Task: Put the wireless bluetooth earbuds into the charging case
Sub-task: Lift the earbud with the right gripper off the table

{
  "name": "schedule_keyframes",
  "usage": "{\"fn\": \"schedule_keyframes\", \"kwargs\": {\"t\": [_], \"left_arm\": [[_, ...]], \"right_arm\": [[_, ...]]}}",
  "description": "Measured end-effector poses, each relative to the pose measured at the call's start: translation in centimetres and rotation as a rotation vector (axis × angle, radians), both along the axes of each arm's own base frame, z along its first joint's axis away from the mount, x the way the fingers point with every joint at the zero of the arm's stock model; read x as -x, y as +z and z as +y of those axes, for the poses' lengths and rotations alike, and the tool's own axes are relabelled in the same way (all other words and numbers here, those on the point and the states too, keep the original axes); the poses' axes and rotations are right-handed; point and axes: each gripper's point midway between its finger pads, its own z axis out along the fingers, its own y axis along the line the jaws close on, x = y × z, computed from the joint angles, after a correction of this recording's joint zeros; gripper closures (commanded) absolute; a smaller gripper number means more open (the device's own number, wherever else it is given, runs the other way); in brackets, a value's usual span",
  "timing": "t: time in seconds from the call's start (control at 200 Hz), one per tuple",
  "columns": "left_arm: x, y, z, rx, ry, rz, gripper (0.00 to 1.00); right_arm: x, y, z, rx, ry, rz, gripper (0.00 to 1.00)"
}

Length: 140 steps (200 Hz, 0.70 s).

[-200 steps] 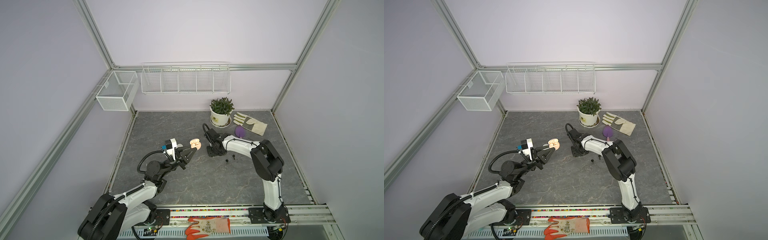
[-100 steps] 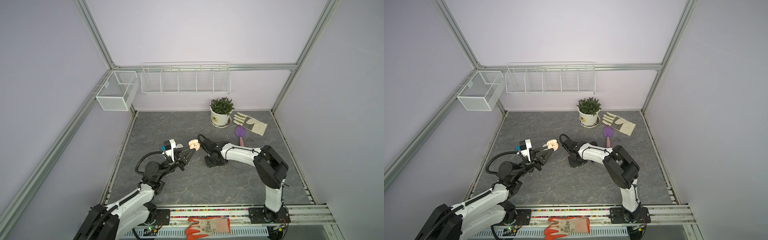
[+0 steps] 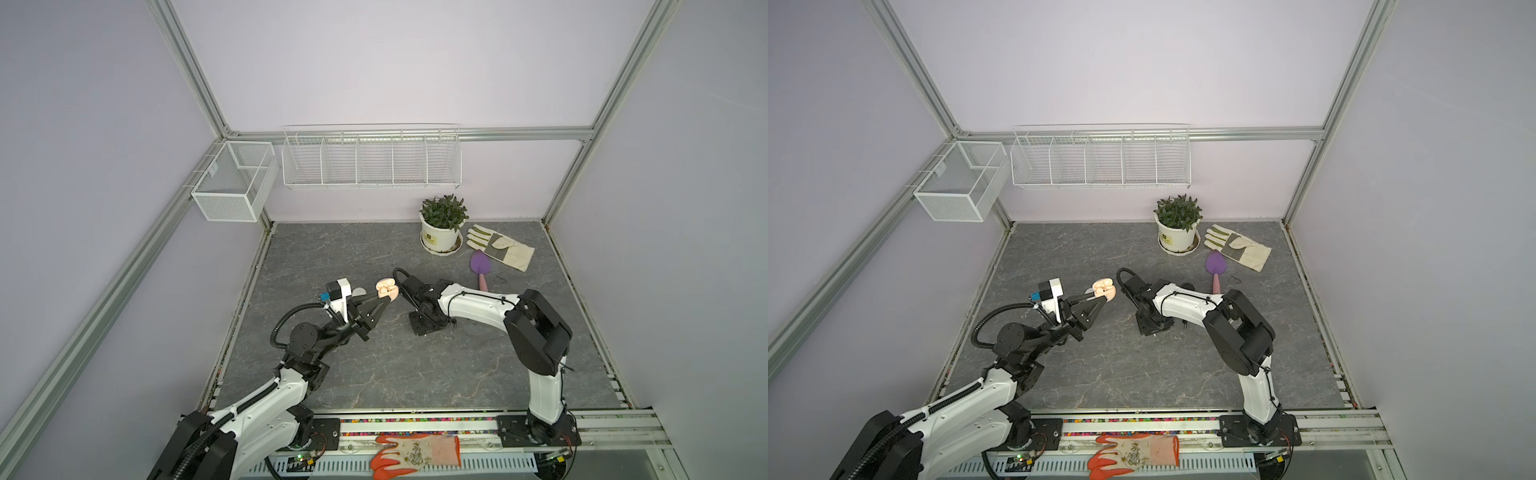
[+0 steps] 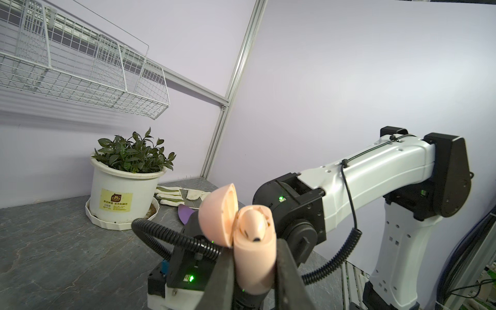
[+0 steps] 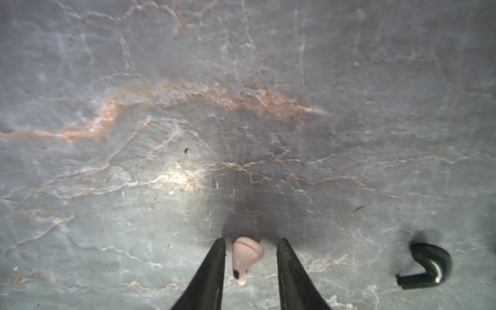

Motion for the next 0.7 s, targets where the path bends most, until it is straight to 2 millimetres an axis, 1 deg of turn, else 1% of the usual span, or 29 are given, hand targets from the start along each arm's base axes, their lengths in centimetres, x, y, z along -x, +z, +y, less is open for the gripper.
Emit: {"fn": "schedule_keyframes", "kwargs": {"t": [0.295, 0.37, 0.7], "left_arm": [[0.0, 0.0, 0.01, 0.0, 0.0, 0.0, 1.0], [-0.02, -0.02, 0.0, 0.0, 0.001, 0.001, 1.0], [-0.15, -0.13, 0.04, -0.002, 0.007, 0.007, 1.0]], "right_arm": [[-0.12, -0.02, 0.24, 0.004, 0.003, 0.004, 0.74], [-0.12, -0.03, 0.25, 0.004, 0.002, 0.004, 0.77], [-0.16, 0.0, 0.2, 0.007, 0.003, 0.001, 0.79]]}}
